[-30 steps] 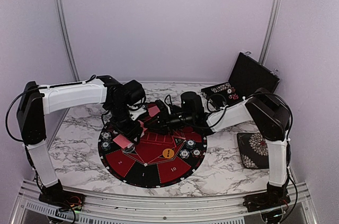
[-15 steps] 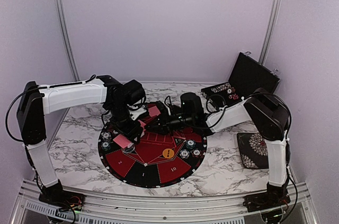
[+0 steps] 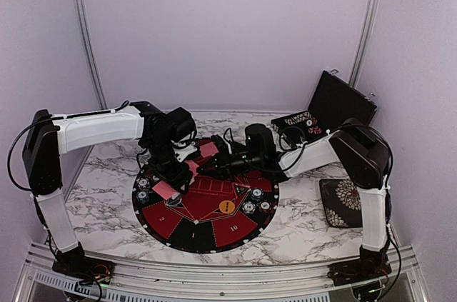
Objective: Distribute texas hold em gaming equipment
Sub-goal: Pick up the poker card from the face-down deck piles, then distribute the poker card in the big blind area.
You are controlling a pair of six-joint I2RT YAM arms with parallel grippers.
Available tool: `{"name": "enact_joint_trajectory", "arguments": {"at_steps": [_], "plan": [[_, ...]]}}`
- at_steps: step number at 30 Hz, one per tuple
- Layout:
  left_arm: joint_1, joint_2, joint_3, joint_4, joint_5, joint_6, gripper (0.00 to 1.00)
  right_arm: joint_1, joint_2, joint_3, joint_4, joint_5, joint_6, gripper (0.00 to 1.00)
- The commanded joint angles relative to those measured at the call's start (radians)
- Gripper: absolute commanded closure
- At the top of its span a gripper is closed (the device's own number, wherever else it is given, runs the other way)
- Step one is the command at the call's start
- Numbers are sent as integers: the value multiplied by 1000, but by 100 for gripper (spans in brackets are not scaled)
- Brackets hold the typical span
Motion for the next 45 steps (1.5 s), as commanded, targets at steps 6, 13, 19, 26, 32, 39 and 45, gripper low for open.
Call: {"name": "enact_joint_trajectory", "arguments": {"at_steps": [6, 13, 19, 26, 32, 39, 45], "plan": [[4, -3, 14, -25, 15, 12, 53, -29, -36, -9, 67, -8, 44, 100], [4, -4, 16, -25, 16, 11, 53, -43, -58, -37, 104, -17, 66, 100], [4, -5, 13, -26, 13, 10, 53, -55, -68, -58, 130, -21, 82, 100], [5, -4, 13, -24, 12, 10, 53, -59, -85, -84, 148, -19, 87, 100], [5, -4, 13, -24, 12, 10, 53, -69, -96, -101, 155, -17, 90, 100], [4, -2, 13, -24, 12, 12, 53, -77, -120, -130, 158, -6, 87, 100], [4, 1, 14, -24, 14, 11, 53, -87, -139, -154, 152, 1, 79, 100]]}}
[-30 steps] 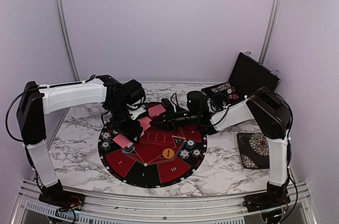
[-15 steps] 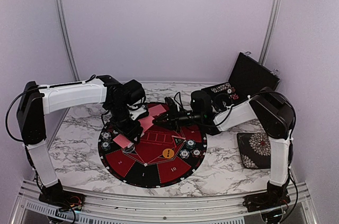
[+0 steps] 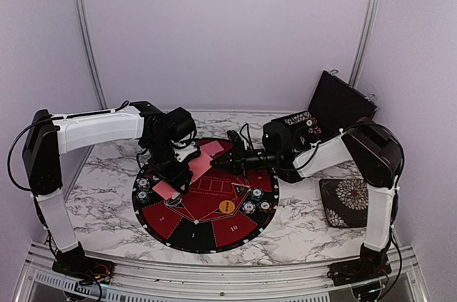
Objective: Distribute texas hold em gaming equipment
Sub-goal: Distribute the poker card in the big blind area.
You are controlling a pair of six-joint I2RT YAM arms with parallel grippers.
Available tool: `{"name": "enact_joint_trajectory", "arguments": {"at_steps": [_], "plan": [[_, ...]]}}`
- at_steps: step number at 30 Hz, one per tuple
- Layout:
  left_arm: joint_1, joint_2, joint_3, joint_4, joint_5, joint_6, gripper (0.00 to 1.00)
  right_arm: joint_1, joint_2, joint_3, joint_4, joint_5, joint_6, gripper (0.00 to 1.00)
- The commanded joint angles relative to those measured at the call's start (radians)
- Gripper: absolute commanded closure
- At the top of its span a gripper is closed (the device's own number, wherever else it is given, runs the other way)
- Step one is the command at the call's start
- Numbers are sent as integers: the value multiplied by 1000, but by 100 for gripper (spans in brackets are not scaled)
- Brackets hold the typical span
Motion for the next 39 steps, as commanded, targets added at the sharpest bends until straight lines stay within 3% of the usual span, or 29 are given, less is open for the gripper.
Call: {"name": "enact_joint_trajectory", "arguments": {"at_steps": [1, 30, 39], "plan": [[2, 1, 14, -24, 10, 12, 53, -16, -51, -18, 22, 10, -12, 100], [3, 13, 23, -24, 9, 13, 53, -76, -169, -187, 66, 6, 18, 100], [4, 14, 24, -24, 11, 15, 53, -88, -295, -339, -149, -44, -171, 100]]}}
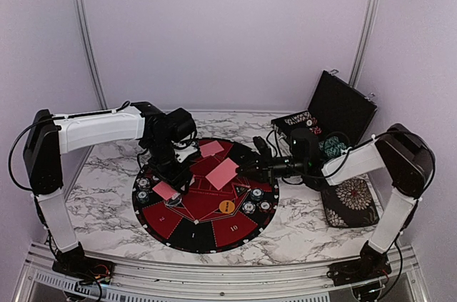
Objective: Distribute texas hold em gaming equipment
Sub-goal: Distribute the poker card in the big blind area, then pick up the poker card from the face-down deck piles.
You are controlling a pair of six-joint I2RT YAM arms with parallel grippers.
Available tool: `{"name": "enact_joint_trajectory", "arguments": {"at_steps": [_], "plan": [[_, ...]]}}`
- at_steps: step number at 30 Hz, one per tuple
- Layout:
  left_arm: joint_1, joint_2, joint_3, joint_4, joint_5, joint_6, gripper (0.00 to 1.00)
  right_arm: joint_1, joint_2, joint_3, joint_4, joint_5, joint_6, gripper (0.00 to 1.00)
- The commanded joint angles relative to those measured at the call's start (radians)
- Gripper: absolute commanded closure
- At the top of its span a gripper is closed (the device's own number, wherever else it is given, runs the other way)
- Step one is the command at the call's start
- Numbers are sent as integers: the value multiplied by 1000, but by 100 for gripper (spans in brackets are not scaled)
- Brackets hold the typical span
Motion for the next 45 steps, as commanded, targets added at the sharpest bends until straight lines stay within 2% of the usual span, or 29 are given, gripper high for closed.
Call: {"name": "enact_joint_trajectory", "arguments": {"at_steps": [1, 8, 22, 25, 29, 33, 41, 45], "plan": [[3, 8, 23, -24, 11, 15, 53, -1, -59, -62, -166, -43, -160, 100], [3, -2, 16, -24, 6, 14, 53, 81, -103, -107, -441, -9, -384, 100], [3, -4, 12, -24, 6, 13, 53, 166, -107, -147, -580, 117, -479, 100], [4, -6, 11, -24, 6, 12, 53, 181, -123, -142, -629, 162, -494, 88], [3, -7, 7, -24, 7, 11, 53, 194, -158, -156, -676, 213, -491, 67], [4, -6, 5, -23, 6, 11, 53, 205, -197, -169, -728, 270, -489, 54], [4, -5, 7, -23, 13, 11, 53, 237, -287, -148, -882, 386, -495, 42], [3, -4, 8, -21, 19, 10, 53, 234, -333, -104, -882, 396, -487, 38]]}}
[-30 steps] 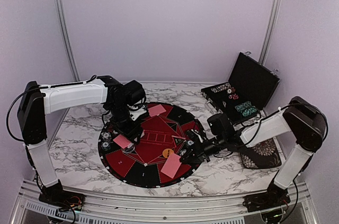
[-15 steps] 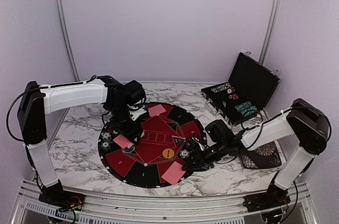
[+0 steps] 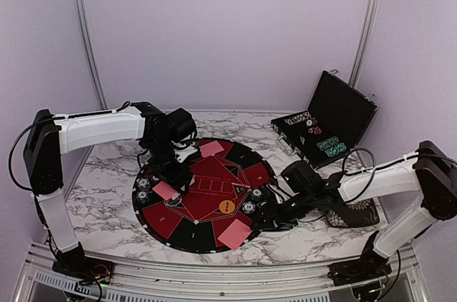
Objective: Distribute texas hold em gaming equipment
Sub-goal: Pick up the poker card from the face-down deck piles.
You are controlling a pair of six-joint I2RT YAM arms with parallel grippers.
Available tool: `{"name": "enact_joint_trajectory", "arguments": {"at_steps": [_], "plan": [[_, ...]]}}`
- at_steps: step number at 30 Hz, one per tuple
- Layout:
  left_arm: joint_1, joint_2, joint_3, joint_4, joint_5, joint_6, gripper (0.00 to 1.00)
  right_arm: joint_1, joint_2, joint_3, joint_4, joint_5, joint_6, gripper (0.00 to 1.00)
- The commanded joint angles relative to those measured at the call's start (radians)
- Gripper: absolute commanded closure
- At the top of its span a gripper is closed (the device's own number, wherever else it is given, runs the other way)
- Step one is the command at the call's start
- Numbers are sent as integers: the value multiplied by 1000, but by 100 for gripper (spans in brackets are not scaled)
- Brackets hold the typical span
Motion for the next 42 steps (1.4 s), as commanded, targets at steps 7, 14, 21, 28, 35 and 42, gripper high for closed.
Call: {"name": "enact_joint_trajectory", "arguments": {"at_steps": [7, 14, 21, 28, 35, 42], "plan": [[-5, -11, 4, -19, 29, 5, 53, -87, 71, 183, 166, -129, 48, 36], [-13, -20, -6, -20, 36, 1, 53, -113, 252, 282, 468, -269, 227, 32], [-17, -26, -7, -20, 39, 2, 53, -91, 394, 388, 649, -299, 346, 28], [-20, -33, -14, -20, 41, 2, 53, -79, 492, 439, 758, -315, 435, 29], [-23, -44, -19, -20, 40, 1, 53, -71, 542, 479, 771, -315, 451, 31], [-27, -53, -26, -20, 40, 1, 53, -57, 588, 512, 788, -316, 469, 32]]}}
